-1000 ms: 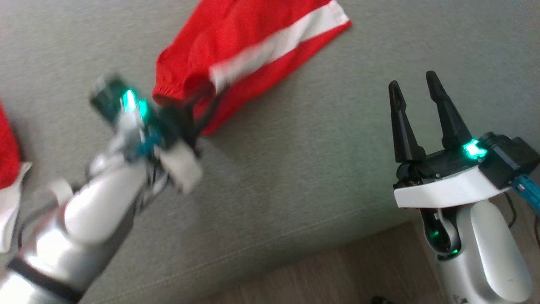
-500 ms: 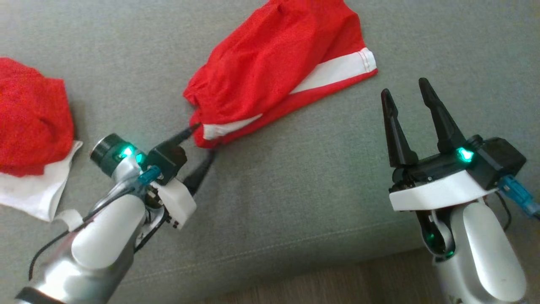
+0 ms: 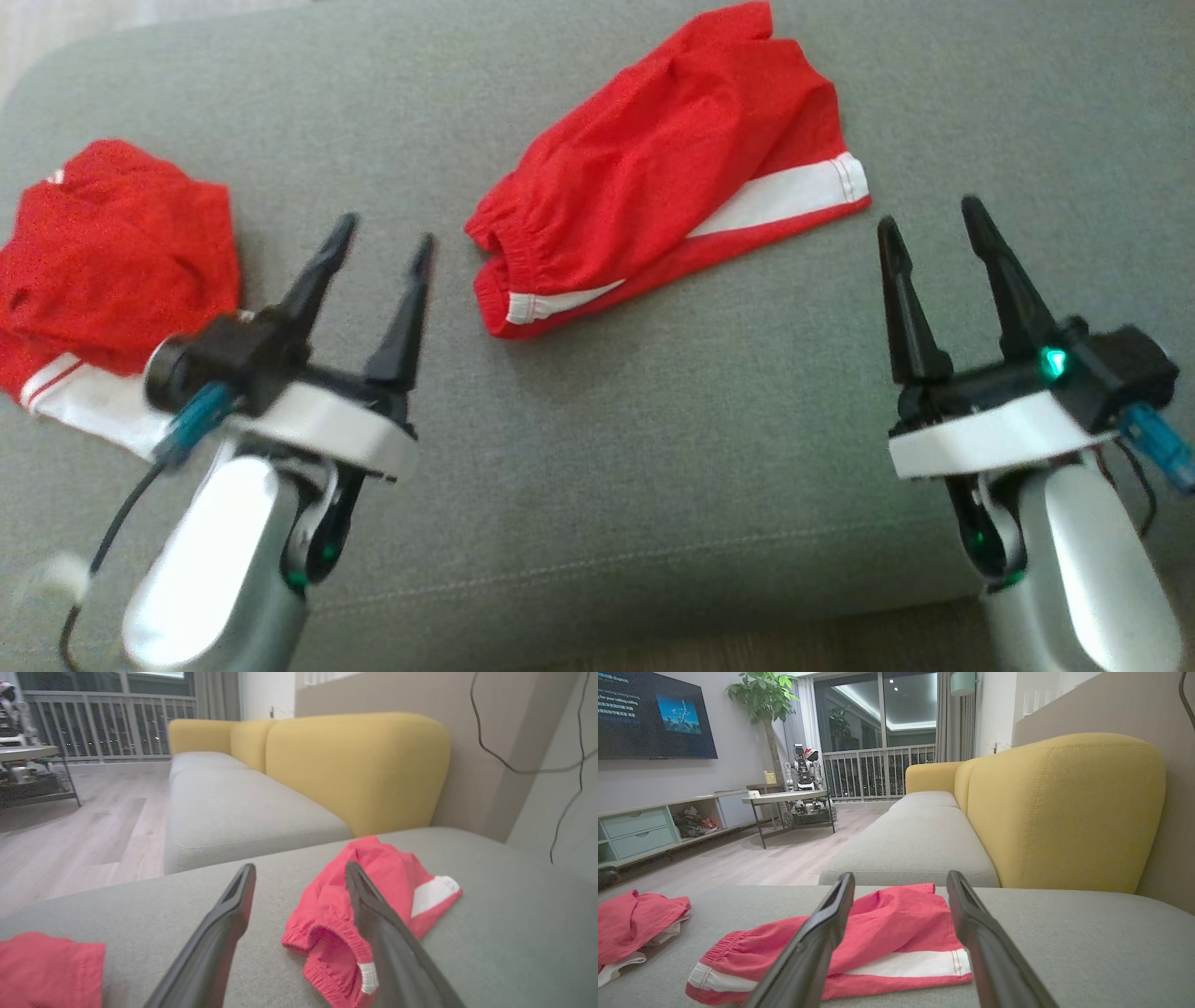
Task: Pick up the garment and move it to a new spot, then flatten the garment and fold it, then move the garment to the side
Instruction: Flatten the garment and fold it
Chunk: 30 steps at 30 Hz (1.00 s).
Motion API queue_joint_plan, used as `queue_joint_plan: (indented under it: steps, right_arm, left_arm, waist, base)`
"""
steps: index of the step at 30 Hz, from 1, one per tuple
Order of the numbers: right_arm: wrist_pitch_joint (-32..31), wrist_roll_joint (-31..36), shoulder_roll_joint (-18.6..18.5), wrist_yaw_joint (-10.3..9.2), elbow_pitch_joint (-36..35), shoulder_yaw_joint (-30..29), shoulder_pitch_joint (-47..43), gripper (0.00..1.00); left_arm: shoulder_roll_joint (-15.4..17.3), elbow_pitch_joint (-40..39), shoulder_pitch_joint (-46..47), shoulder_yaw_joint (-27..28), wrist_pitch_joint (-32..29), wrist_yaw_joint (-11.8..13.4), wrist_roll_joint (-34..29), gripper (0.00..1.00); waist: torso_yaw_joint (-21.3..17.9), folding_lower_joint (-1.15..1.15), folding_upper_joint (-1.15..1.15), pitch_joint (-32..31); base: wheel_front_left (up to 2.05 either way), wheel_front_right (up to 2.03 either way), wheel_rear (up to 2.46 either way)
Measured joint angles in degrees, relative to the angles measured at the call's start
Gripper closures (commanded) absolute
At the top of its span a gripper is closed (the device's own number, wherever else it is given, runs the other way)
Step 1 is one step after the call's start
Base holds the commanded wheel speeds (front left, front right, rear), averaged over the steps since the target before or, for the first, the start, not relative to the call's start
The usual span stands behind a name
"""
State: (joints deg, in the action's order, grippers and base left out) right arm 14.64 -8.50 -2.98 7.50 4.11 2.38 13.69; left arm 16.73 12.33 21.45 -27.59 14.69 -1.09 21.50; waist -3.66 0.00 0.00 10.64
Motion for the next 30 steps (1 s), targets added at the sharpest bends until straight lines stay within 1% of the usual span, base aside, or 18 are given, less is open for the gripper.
queue_joint_plan:
  steps: [2,5,7,9,13,16,20,25,27,30]
  right_arm:
    - [0.0,0.5,0.0,0.0,0.0,-0.6,-1.2,0.0]
    - [0.0,0.5,0.0,0.0,0.3,-1.2,-3.6,0.0]
    - [0.0,0.5,0.0,0.0,0.6,-1.8,-4.8,0.0]
    - [0.0,0.5,0.0,0.0,0.7,-2.1,-5.6,0.0]
    - [0.0,0.5,0.0,0.0,0.7,-2.0,-5.7,0.0]
    - [0.0,0.5,0.0,0.0,0.7,-1.7,-5.6,0.0]
    - [0.0,0.4,0.0,0.0,0.7,-1.1,-5.0,0.0]
    - [0.0,0.2,0.0,0.0,0.5,-0.5,-4.6,0.0]
    - [0.0,-0.2,0.0,0.0,0.1,-0.3,-4.2,0.0]
    - [0.0,-0.3,0.0,0.0,-0.1,-0.3,-3.3,0.0]
  left_arm:
    - [-1.7,-3.3,-3.6,4.5,0.0,0.8,0.0,0.0]
    - [-5.0,-7.2,-9.8,10.2,0.0,0.8,-0.5,0.0]
    - [-7.3,-8.8,-13.4,12.9,0.0,0.3,-1.8,0.0]
    - [-9.2,-9.0,-16.0,14.9,0.0,-1.2,-3.2,0.0]
    - [-11.4,-8.9,-16.4,17.5,0.0,-3.1,-6.3,0.0]
    - [-12.2,-7.9,-15.9,17.2,0.0,-4.7,-8.0,0.0]
    - [-12.4,-4.7,-15.2,16.1,0.0,-5.8,-8.3,0.0]
    - [-11.8,0.9,-12.7,11.3,0.0,-6.1,-8.9,0.0]
    - [-10.7,2.7,-10.3,8.5,0.0,-6.1,-8.8,0.0]
    - [-9.6,4.6,-7.5,6.2,0.0,-6.1,-8.1,0.0]
  waist:
    - [0.5,0.0,0.0,-0.7]
    - [1.2,0.0,0.0,-1.8]
    - [1.6,0.0,0.0,-2.3]
    - [1.9,0.0,0.0,-2.5]
    - [2.0,0.0,0.0,-2.1]
    - [1.7,0.0,0.0,-1.8]
    - [0.9,0.0,0.0,-0.9]
    - [-0.5,0.0,0.0,0.6]
    - [-1.4,0.0,0.0,1.8]
    - [-2.3,0.0,0.0,2.9]
  base:
    - [0.0,0.0,0.0]
    - [0.0,0.0,0.0]
    - [0.0,0.0,0.0]
    - [0.0,0.0,0.0]
    - [0.0,0.0,0.0]
    - [0.0,0.0,0.0]
    - [0.0,0.0,0.0]
    - [0.0,0.0,0.0]
    - [0.0,0.0,0.0]
    - [0.0,0.0,0.0]
